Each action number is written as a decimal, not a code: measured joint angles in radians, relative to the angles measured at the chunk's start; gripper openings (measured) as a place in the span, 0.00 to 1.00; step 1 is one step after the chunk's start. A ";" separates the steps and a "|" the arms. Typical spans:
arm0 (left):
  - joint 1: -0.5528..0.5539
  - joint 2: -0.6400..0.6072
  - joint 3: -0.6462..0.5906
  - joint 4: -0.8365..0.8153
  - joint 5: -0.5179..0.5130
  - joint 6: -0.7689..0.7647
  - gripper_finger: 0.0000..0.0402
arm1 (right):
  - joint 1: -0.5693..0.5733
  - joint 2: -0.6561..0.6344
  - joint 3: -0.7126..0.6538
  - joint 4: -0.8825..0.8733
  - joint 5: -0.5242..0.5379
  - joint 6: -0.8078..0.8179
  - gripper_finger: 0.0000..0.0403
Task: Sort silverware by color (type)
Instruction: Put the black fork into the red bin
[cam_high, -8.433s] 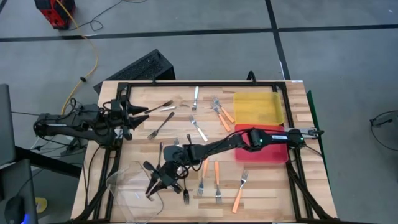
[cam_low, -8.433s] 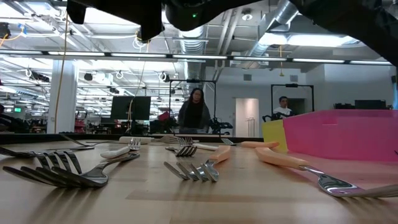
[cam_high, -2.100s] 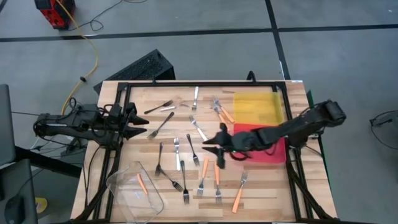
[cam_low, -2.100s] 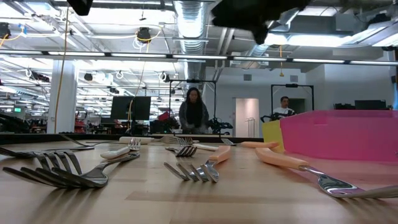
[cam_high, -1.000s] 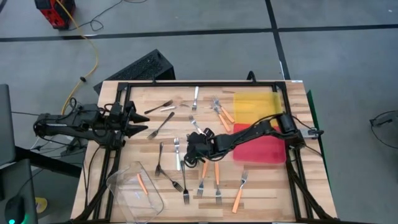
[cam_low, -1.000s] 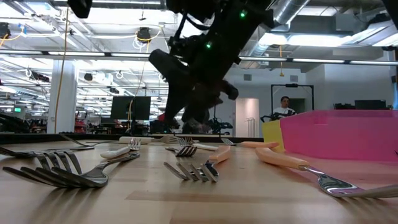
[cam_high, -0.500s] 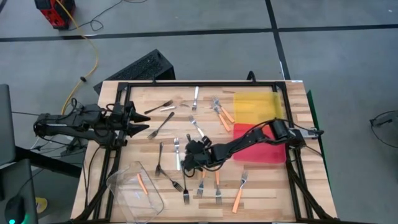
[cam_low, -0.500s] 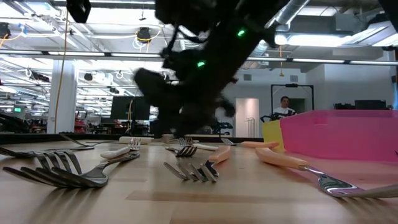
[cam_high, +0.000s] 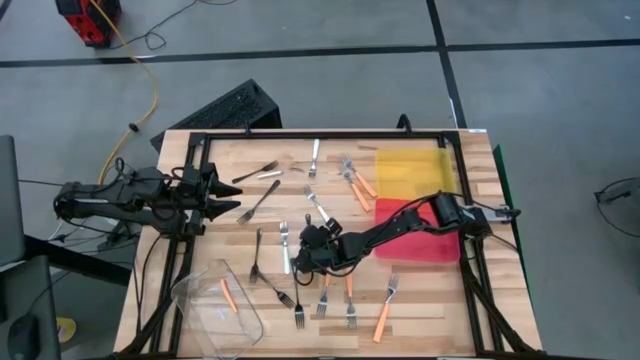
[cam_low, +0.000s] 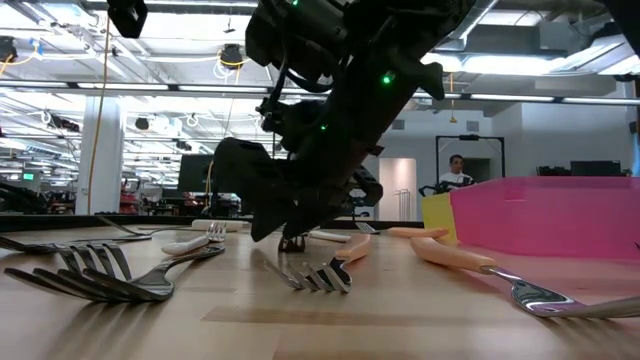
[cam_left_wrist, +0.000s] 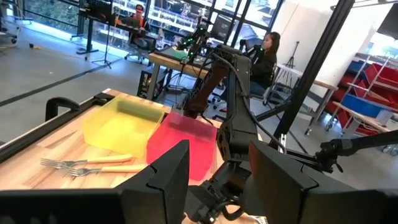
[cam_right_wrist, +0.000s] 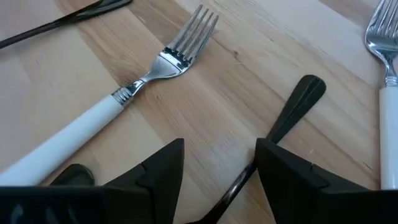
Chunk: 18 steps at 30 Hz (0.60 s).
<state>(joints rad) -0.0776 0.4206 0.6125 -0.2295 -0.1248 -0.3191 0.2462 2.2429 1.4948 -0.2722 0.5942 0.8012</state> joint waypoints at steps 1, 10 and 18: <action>0.000 0.000 0.000 0.000 0.000 0.000 0.38 | 0.000 0.000 0.000 0.000 -0.001 0.000 0.55; 0.000 0.000 0.000 0.003 -0.020 -0.009 0.38 | 0.000 -0.047 -0.004 -0.013 -0.008 0.008 0.55; 0.000 0.000 0.000 0.003 -0.032 -0.011 0.38 | -0.013 -0.065 -0.003 -0.053 -0.022 0.069 0.55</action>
<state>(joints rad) -0.0778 0.4206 0.6125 -0.2260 -0.1566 -0.3299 0.2331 2.1777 1.4919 -0.3256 0.5718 0.8706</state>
